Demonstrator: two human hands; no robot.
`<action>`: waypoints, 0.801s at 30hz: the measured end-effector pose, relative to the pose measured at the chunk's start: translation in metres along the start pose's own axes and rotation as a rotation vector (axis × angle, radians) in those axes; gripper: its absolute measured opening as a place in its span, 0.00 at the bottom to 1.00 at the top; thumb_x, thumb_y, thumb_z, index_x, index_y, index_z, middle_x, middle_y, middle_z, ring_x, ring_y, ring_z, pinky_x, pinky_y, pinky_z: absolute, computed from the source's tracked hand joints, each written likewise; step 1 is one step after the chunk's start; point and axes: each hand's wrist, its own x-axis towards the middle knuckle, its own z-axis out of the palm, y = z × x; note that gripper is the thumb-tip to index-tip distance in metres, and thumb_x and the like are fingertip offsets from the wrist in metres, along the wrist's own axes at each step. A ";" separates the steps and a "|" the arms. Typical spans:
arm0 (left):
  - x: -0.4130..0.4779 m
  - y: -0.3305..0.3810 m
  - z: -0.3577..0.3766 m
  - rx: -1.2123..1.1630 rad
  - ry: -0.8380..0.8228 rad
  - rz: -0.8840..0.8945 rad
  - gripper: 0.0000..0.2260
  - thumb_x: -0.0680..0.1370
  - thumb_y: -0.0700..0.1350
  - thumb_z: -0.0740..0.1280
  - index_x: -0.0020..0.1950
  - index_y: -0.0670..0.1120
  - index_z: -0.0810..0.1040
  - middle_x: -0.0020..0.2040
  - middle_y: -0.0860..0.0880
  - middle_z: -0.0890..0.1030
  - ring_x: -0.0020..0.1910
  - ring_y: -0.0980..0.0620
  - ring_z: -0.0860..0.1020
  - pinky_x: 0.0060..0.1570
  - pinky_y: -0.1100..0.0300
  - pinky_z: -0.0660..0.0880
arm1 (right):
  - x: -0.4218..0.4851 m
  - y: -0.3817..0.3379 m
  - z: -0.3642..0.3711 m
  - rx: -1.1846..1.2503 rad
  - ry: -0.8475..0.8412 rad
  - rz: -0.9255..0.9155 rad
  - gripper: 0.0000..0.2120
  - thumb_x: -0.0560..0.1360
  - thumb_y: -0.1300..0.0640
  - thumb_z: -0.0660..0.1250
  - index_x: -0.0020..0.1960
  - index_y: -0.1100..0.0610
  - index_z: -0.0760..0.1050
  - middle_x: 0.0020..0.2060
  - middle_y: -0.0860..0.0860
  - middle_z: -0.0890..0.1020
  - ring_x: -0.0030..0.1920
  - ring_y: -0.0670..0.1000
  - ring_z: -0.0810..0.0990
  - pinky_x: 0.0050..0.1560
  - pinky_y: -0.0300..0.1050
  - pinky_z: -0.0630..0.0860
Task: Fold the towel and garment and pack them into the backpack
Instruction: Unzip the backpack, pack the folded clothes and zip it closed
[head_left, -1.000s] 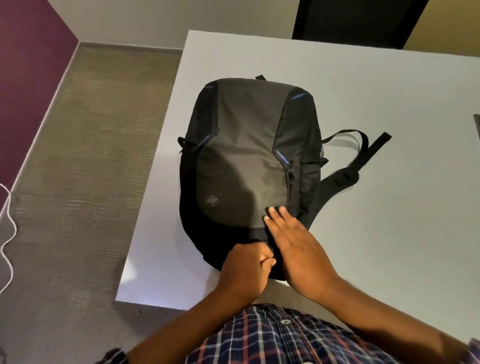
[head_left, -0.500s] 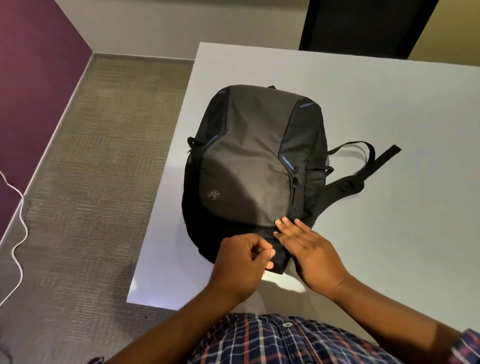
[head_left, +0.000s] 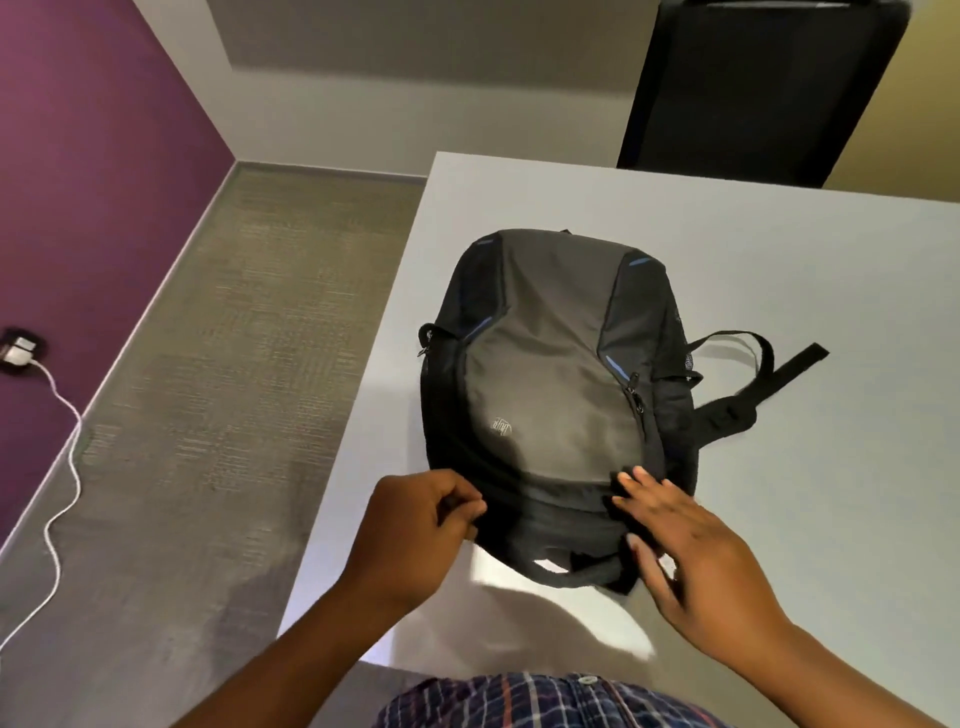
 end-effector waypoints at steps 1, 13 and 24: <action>-0.001 0.004 0.002 -0.035 0.001 -0.003 0.05 0.74 0.42 0.72 0.44 0.53 0.82 0.37 0.57 0.83 0.36 0.63 0.82 0.40 0.70 0.78 | 0.002 -0.014 -0.001 0.032 -0.003 -0.022 0.22 0.76 0.51 0.68 0.69 0.53 0.74 0.72 0.46 0.70 0.74 0.46 0.65 0.74 0.45 0.63; -0.015 0.017 0.008 -0.057 -0.019 0.336 0.06 0.75 0.41 0.70 0.38 0.49 0.80 0.33 0.57 0.81 0.34 0.60 0.81 0.34 0.69 0.73 | 0.041 -0.065 0.022 -0.083 -0.020 -0.131 0.21 0.77 0.57 0.58 0.68 0.58 0.75 0.66 0.51 0.78 0.68 0.48 0.74 0.74 0.39 0.58; 0.001 0.001 -0.018 -0.001 -0.043 0.488 0.03 0.75 0.46 0.71 0.41 0.48 0.82 0.37 0.55 0.83 0.36 0.63 0.80 0.37 0.74 0.71 | 0.025 -0.069 0.004 0.051 0.024 -0.130 0.34 0.62 0.74 0.72 0.67 0.58 0.76 0.66 0.48 0.77 0.68 0.42 0.73 0.69 0.36 0.68</action>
